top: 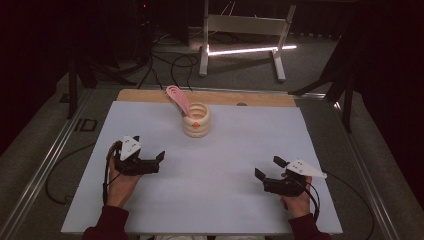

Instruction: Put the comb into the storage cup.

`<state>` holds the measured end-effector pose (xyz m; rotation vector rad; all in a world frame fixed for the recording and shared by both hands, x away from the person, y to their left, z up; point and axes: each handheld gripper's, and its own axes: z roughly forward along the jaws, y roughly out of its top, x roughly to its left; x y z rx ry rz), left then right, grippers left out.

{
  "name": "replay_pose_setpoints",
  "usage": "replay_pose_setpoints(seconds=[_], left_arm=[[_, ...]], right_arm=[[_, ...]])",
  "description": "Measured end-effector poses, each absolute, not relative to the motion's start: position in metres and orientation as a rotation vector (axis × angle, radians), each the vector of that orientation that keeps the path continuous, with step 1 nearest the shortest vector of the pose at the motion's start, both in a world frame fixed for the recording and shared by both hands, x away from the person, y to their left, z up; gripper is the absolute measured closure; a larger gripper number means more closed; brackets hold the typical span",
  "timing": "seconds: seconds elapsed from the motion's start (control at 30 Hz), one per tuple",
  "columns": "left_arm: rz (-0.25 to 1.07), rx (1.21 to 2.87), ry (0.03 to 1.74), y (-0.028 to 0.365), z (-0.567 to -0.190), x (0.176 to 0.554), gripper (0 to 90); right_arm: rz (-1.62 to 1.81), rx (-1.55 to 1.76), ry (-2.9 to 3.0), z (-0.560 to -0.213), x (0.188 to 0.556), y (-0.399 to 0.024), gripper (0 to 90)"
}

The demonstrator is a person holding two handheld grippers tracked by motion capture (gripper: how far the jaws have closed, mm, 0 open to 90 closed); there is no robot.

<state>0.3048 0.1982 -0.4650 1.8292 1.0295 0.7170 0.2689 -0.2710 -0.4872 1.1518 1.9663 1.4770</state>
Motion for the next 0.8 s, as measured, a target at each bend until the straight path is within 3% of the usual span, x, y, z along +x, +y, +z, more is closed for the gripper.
replay_pose_setpoints(seconds=[0.8], left_arm=[[0.785, 1.706, 1.044, 0.229, -0.485, 0.262, 0.3]], right_arm=[[1.499, 1.124, 1.921, -0.484, 0.263, -0.277, 9.4]])
